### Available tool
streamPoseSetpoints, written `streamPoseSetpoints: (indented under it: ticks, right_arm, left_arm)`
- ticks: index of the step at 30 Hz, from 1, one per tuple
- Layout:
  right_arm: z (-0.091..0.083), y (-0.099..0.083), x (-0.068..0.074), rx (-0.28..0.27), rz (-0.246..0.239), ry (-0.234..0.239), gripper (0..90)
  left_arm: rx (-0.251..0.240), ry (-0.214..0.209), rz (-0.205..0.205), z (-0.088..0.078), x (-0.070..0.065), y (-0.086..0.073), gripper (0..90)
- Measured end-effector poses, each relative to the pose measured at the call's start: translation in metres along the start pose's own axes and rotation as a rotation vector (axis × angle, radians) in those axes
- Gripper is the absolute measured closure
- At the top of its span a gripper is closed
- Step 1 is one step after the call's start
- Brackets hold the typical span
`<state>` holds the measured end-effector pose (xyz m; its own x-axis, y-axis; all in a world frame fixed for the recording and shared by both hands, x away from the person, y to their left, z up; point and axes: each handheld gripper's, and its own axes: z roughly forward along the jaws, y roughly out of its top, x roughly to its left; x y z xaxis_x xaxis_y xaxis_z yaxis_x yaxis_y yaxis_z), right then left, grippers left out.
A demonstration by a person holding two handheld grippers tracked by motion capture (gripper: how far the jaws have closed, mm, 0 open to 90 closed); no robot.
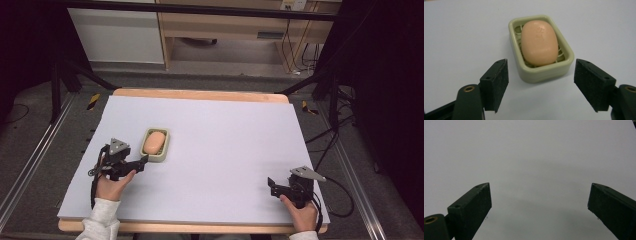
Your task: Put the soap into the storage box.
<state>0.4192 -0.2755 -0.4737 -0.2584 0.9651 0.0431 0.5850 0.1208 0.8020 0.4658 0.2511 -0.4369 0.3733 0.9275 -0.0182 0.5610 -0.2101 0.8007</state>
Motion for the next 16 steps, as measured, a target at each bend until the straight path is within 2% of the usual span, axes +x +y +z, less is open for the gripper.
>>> streamPoseSetpoints:
  ticks: [5, 11, 16]
  right_arm:
    - [0.0, 0.0, -0.003, -0.001, 0.0, -0.01, 5.4]
    - [-0.001, 0.0, -0.005, 0.001, 0.008, -0.018, 5.4]
    - [-0.001, 0.0, -0.004, 0.003, 0.004, -0.025, 5.4]
  left_arm:
    - [0.026, 0.02, -0.004, -0.005, 0.007, -0.02, 26.9]
    - [0.035, 0.02, -0.033, -0.007, 0.012, -0.031, 26.6]
    - [0.035, 0.027, -0.026, -0.015, 0.012, -0.042, 26.3]
